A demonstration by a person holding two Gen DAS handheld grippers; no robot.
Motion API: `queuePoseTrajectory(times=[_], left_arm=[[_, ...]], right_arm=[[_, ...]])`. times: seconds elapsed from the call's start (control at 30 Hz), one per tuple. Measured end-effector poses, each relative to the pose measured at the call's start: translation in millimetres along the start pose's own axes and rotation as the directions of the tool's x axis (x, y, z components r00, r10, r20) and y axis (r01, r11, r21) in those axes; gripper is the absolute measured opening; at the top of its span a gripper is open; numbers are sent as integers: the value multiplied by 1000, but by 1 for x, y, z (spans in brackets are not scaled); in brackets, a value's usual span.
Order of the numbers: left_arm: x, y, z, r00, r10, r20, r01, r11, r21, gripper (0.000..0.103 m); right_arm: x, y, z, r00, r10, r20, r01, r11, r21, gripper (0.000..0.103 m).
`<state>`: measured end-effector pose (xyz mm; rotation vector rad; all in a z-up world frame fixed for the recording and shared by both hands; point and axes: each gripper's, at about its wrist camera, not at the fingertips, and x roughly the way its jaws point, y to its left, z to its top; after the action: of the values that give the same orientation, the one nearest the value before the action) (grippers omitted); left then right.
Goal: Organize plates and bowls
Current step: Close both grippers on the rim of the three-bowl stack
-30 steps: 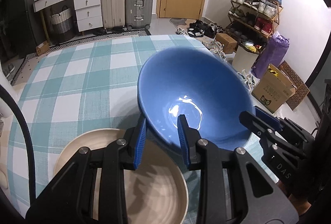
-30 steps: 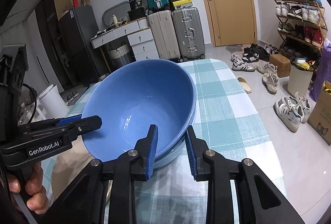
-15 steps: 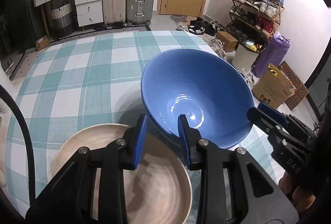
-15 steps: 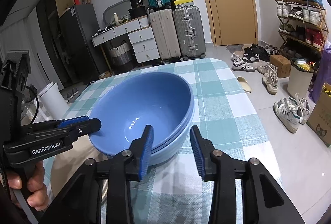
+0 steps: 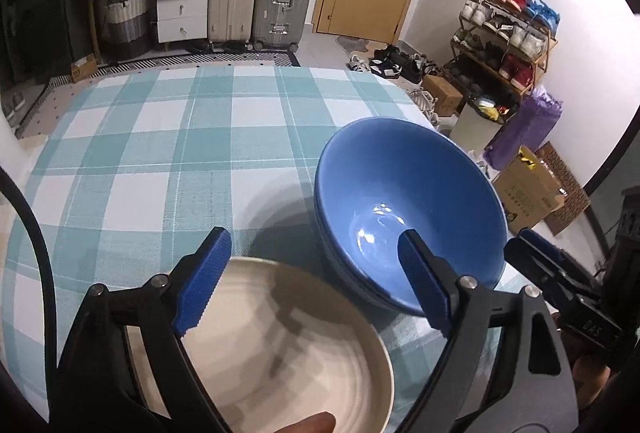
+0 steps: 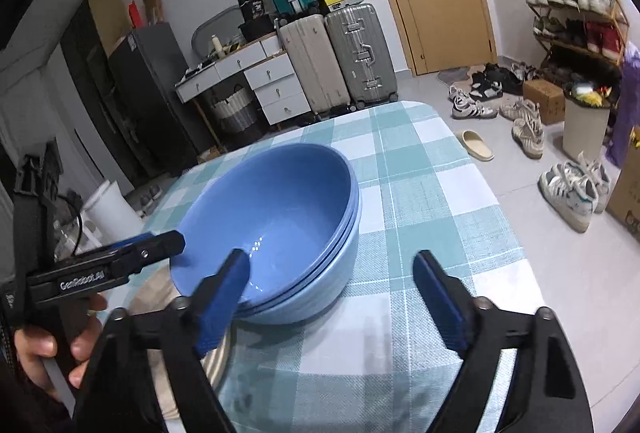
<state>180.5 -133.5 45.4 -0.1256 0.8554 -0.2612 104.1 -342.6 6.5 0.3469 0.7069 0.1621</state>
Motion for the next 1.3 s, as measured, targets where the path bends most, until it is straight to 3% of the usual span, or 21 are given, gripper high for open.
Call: queuePoseTrajectory(times=[0.07,0.1,0.47,0.53,0.63,0.7,0.97,1.3], left_arm=[[4,3,4,1000,-8,-8,8,1000,-13,92],[7,5,6,1000,-9,-8,9,1000,-24,101],[35,12,17,998,-44,-38,40,995,-88,102],[41,14,18,998,-50,-45,45,993,-108,101],[49,16,19,995,-82,-60,73,989,-130,82],[54,16,18,992,-97,-75,86,987,-137,65],[63,4,12,986,-138,-94,128,987,-101,27],[55,-10,7,991,-106,-85,104,994,-35,25]], right_arm=[[2,-2,2,1000,-11,-1,11,1000,11,89],[4,-3,3,1000,-25,1,25,999,19,92],[22,-7,7,1000,15,-19,-14,998,59,93],[26,-8,5,999,21,-28,-19,998,62,88],[31,-10,3,999,32,-41,-29,997,71,76],[33,-10,1,997,54,-47,-50,996,77,73],[33,1,-1,997,71,-37,-70,997,29,52],[26,6,-1,1000,27,-8,-27,1000,-11,47]])
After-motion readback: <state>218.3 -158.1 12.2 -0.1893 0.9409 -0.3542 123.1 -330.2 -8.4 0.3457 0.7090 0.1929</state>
